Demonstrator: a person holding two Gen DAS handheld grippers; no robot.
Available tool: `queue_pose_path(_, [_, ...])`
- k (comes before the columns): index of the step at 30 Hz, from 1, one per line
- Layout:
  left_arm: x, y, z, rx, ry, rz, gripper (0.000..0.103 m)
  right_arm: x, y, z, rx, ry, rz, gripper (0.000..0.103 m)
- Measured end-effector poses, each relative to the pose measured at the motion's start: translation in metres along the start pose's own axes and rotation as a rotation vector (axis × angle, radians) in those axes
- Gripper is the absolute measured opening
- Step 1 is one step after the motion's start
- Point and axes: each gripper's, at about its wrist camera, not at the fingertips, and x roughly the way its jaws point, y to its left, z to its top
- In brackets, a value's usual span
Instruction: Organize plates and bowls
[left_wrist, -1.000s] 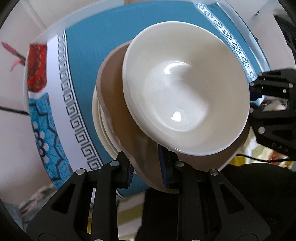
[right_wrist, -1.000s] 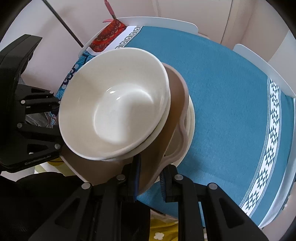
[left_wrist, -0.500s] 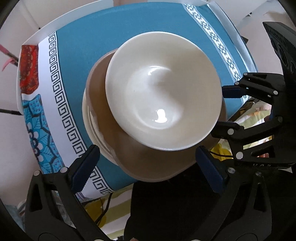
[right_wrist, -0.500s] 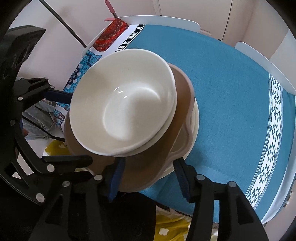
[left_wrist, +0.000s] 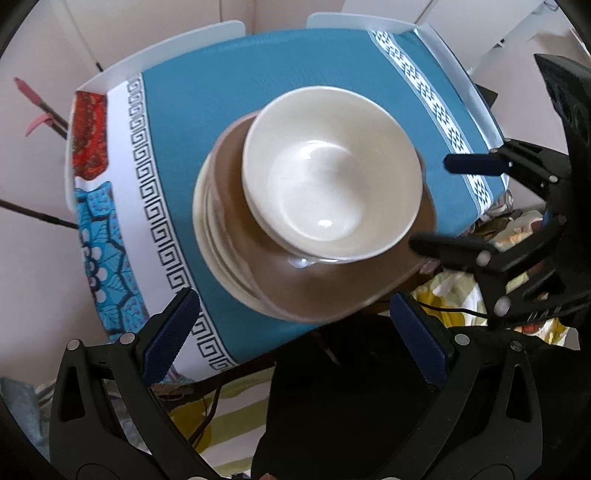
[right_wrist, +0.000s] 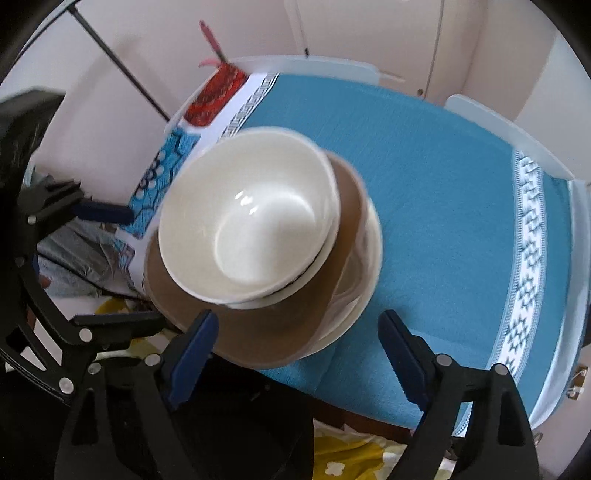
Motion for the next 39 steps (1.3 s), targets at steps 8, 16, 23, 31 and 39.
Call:
queue_pose_path(8, [-0.066,-0.001,-0.019,-0.072,-0.218,0.067,0.102,-0.068,0.007,-0.014,0.05,-0.199,-0.077,0.086])
queue_pose_path(16, [-0.181,-0.025,-0.038,-0.122,-0.695,0.21,0.103,-0.178,0.024,-0.032,0.146,-0.558,-0.211,0.102])
queue_pose_path(23, [-0.237,-0.048,-0.065,-0.162,-1.007,0.337,0.103,-0.245,0.047,-0.054,0.179,-0.838,-0.37,0.103])
queue_pose_path(31, [-0.25,-0.062,-0.078,-0.16,-1.093,0.383,0.103,-0.261,0.057,-0.059,0.176,-0.936,-0.398,0.102])
queue_pose_path(39, [-0.259,-0.073,-0.088,-0.16,-1.144,0.426,0.103,-0.261,0.059,-0.058,0.178,-0.951,-0.403,0.102])
